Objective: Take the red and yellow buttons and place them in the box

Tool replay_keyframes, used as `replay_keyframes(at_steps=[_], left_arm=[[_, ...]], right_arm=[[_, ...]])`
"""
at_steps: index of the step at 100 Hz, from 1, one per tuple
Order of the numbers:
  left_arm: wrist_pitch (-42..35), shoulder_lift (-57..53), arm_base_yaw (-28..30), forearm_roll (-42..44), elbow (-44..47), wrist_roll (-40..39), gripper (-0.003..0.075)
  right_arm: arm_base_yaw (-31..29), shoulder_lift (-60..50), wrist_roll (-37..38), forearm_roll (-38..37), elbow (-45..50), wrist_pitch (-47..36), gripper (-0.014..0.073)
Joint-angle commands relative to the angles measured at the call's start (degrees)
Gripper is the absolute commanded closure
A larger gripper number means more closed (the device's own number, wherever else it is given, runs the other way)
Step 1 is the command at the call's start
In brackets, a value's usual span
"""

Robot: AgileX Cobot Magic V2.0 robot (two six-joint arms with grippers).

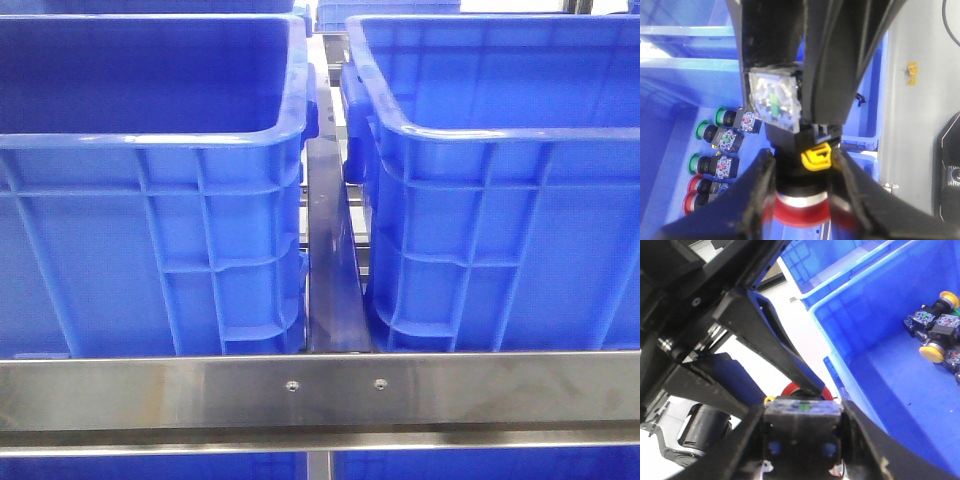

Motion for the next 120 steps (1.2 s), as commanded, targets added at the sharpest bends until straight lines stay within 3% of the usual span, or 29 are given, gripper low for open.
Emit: replay_keyframes(at_steps=[1, 21, 28, 45, 54, 88, 107, 120], left_arm=[[-3.0, -0.4, -0.5, -2.7, -1.4, -0.2, 0.0739], [-3.2, -0.4, -0.5, -3.0, -1.4, -0.2, 0.0698], [-3.2, -0.4, -0.5, -3.0, -1.4, -0.2, 0.0612], [-4.1, -0.4, -0.5, -3.0, -1.4, -2.7, 0.0316], [-4.9, -0.4, -0.5, -3.0, -1.4, -3.9, 0.0226], [-4.8, -2.8, -0.5, -1.8, -1.4, -9.7, 0.0204], [-6.2, -6.9, -0.5, 5.5, -1.1, -22.0, 0.0204], [-13.0, -12.5, -0.5, 10.8, 1.8, -32.1, 0.0204]], right_arm=[[-0.1, -1.7, -0.7, 3.1, -2.0, 1.5, 0.0522], [-0.1, -1.7, -0.7, 3.2, -2.0, 1.6, 0.0548], [-0.1, -1.7, -0.7, 3.2, -2.0, 1.6, 0.0548], [-0.1, -1.7, -0.7, 3.6, -2.0, 1.5, 0.0548], [-0.1, -1.7, -0.7, 3.6, -2.0, 1.3, 0.0548], [-0.1, -1.7, -0.7, 3.6, -2.0, 0.0, 0.0548], [-0.1, -1.7, -0.7, 3.6, -2.0, -2.5, 0.0548], [-0.1, -1.7, -0.7, 3.6, -2.0, -4.3, 0.0548]])
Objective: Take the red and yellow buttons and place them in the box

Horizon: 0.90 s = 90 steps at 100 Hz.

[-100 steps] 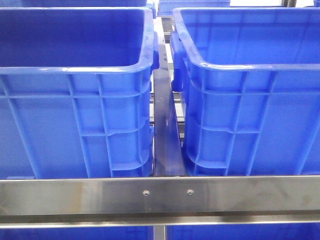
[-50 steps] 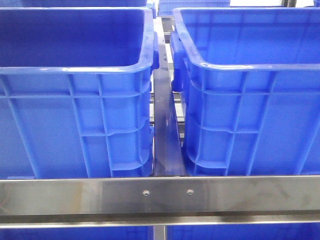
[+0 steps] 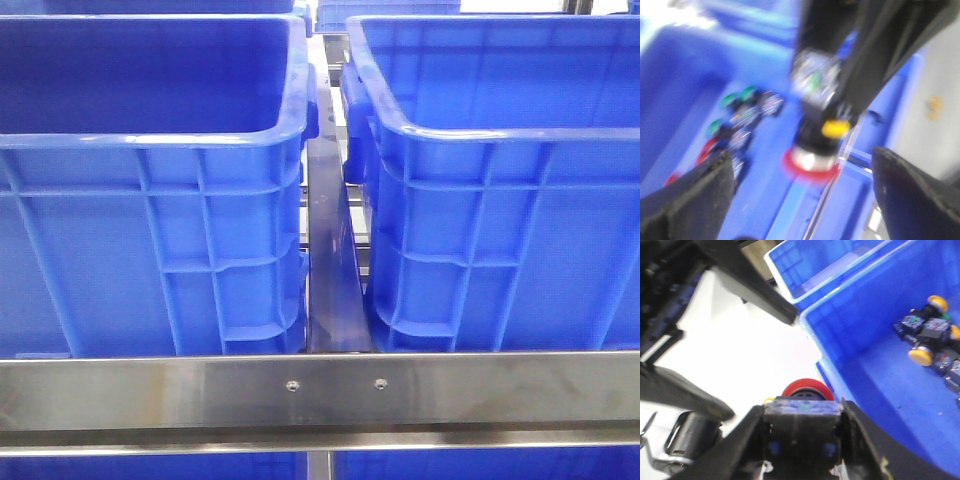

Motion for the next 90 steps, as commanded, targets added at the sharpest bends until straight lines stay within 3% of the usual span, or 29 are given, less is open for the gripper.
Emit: replay_keyframes(at_steps=[1, 25, 38, 55, 74, 90], left_arm=[[-7.9, -3.8, -0.5, 2.3, 0.5, -7.6, 0.0204], [-18.1, -15.8, -0.5, 15.0, 8.4, -30.0, 0.0204], [-17.9, -22.1, 0.1, 21.2, 12.4, -36.7, 0.0204], [-17.9, -29.8, 1.5, 22.3, 16.9, -40.4, 0.022], [-18.0, -34.7, 2.2, 22.4, 19.6, -41.9, 0.0387], [-18.0, -35.3, 2.2, 22.4, 20.0, -41.9, 0.0654]], right_arm=[[-0.1, -1.7, -0.6, 3.2, -2.0, -1.5, 0.0548], [-0.1, -1.7, -0.6, 3.2, -2.0, -3.4, 0.0548], [-0.1, -1.7, -0.6, 3.1, -2.0, -4.4, 0.0548], [-0.2, -2.0, -0.6, 1.8, -1.9, -6.8, 0.0548], [-3.1, -3.6, -0.6, 1.8, -1.8, -8.9, 0.0548], [-8.0, -5.1, -0.1, 1.8, -1.6, -8.3, 0.0548]])
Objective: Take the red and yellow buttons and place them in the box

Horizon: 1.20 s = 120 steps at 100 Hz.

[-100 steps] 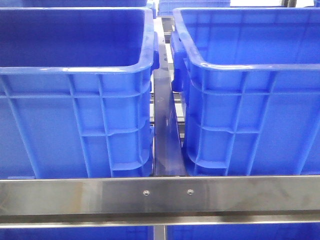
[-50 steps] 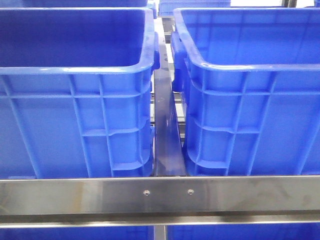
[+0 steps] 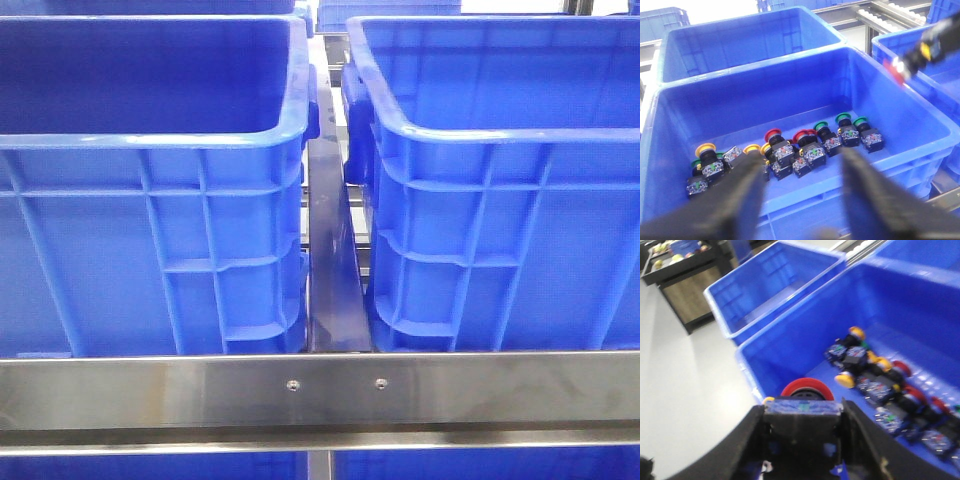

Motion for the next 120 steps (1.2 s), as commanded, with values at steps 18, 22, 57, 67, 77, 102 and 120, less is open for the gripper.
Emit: replay_keyframes(at_steps=[18, 22, 57, 67, 77, 102, 120], left_arm=[[-5.1, 0.8, 0.1, 0.1, -1.2, -0.7, 0.0739], [-5.1, 0.8, 0.1, 0.1, -1.2, -0.7, 0.0739], [-5.1, 0.9, 0.1, 0.1, -1.2, -0.7, 0.0739], [-5.1, 0.9, 0.1, 0.1, -1.2, -0.7, 0.0739], [-5.1, 0.9, 0.1, 0.1, -1.2, -0.7, 0.0739], [-5.1, 0.9, 0.1, 0.1, -1.2, -0.7, 0.0739], [-5.1, 0.9, 0.1, 0.1, -1.2, -0.7, 0.0739]], right_arm=[[-9.5, -3.4, 0.9, 2.1, -0.4, 1.0, 0.0548], [-11.4, -3.4, 1.4, 2.1, -0.1, 1.5, 0.0548], [-28.5, -2.9, 9.1, 2.2, 0.5, 2.7, 0.0548], [-32.2, -1.3, 10.2, 2.3, 0.5, 3.9, 0.0548], [-35.2, 1.6, 11.6, 2.6, 0.5, 4.5, 0.0548], [-40.2, 12.5, 13.2, 7.6, -0.1, 7.9, 0.0548], [-41.9, 20.2, 13.2, 13.1, -2.5, 12.6, 0.0548]])
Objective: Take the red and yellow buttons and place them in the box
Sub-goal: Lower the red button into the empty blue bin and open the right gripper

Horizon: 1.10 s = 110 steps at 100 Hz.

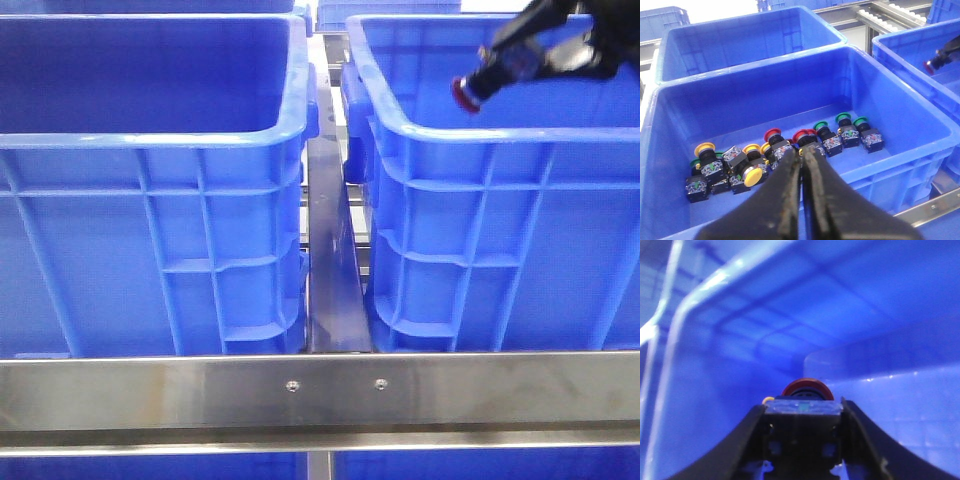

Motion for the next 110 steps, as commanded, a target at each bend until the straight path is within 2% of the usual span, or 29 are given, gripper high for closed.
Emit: replay_keyframes(at_steps=[1, 22, 39, 110], left_arm=[[-5.1, 1.0, 0.1, 0.1, -1.3, -0.5, 0.0739], [-5.1, 1.0, 0.1, 0.1, -1.3, -0.5, 0.0739], [-5.1, 1.0, 0.1, 0.1, -1.3, -0.5, 0.0739], [-5.1, 1.0, 0.1, 0.1, -1.3, -0.5, 0.0739]], right_arm=[[-0.9, 0.5, -0.2, 5.2, -3.2, 4.3, 0.0548], [-1.0, 6.8, -0.2, 7.3, -6.7, 7.3, 0.0548], [-1.2, 9.4, -0.4, 10.5, -6.8, 6.6, 0.0548], [-1.4, 16.2, -0.3, 12.9, -12.5, 4.6, 0.0544]])
